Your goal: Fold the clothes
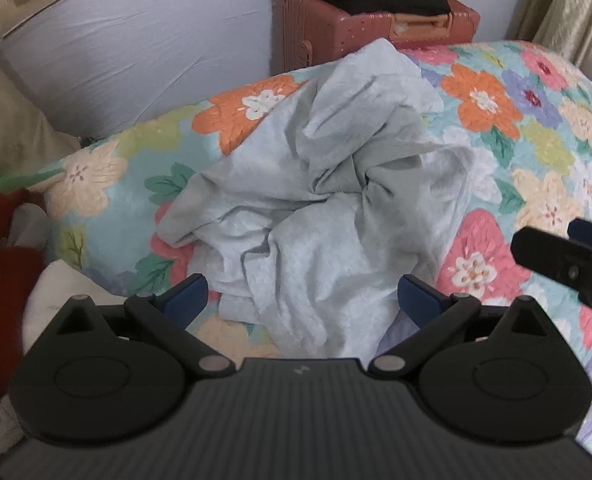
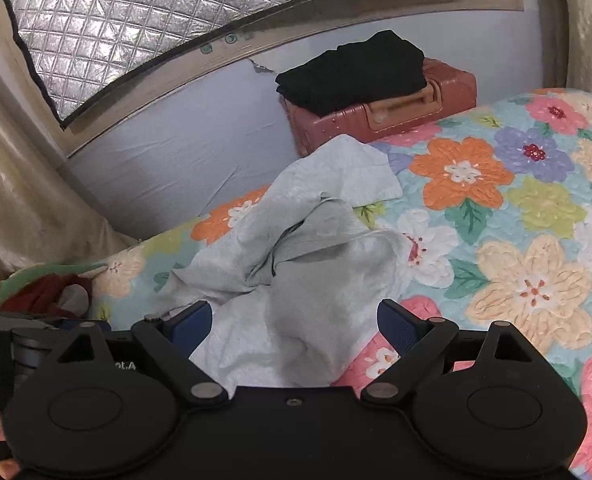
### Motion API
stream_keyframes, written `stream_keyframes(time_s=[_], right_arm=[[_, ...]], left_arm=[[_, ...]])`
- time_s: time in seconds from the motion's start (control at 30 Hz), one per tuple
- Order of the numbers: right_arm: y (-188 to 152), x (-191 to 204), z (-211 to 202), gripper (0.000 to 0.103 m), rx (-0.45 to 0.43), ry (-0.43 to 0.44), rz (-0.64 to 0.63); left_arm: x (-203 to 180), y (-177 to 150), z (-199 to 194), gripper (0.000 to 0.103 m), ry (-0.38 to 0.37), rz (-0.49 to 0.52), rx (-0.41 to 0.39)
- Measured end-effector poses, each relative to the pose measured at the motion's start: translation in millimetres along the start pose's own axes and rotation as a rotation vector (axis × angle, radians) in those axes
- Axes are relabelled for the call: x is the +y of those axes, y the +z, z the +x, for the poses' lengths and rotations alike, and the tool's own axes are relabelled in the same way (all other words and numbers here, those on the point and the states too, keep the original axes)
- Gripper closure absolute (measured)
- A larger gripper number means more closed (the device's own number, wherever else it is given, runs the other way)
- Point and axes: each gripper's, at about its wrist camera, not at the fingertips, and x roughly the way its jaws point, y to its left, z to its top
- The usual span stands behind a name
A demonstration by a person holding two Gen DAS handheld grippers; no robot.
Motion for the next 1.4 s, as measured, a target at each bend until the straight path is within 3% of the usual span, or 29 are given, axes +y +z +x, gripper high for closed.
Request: stream_keyframes(time_s=[0.17,0.47,1.1,1.4], right_arm=[[-1,2,-5,0.010,0.012,0.008,0.013],[-1,9,-7,0.010,-0.007,0.014,-0.050],[-8,20,3,0.010,0.026,-0.040,-0.119],[-17,5,3,0.009,0.005,-0.044,-0.118]], left_arm=[[2,2,-4,0.000,-0.059,-0.034,-0.017],[8,2,16,0.000,-0.025,-0.055,0.019],[3,-3,21,0.001,-0.083,-0.079,0.094],[-9,4,33,0.001,-0.109,-0.062,0.066]])
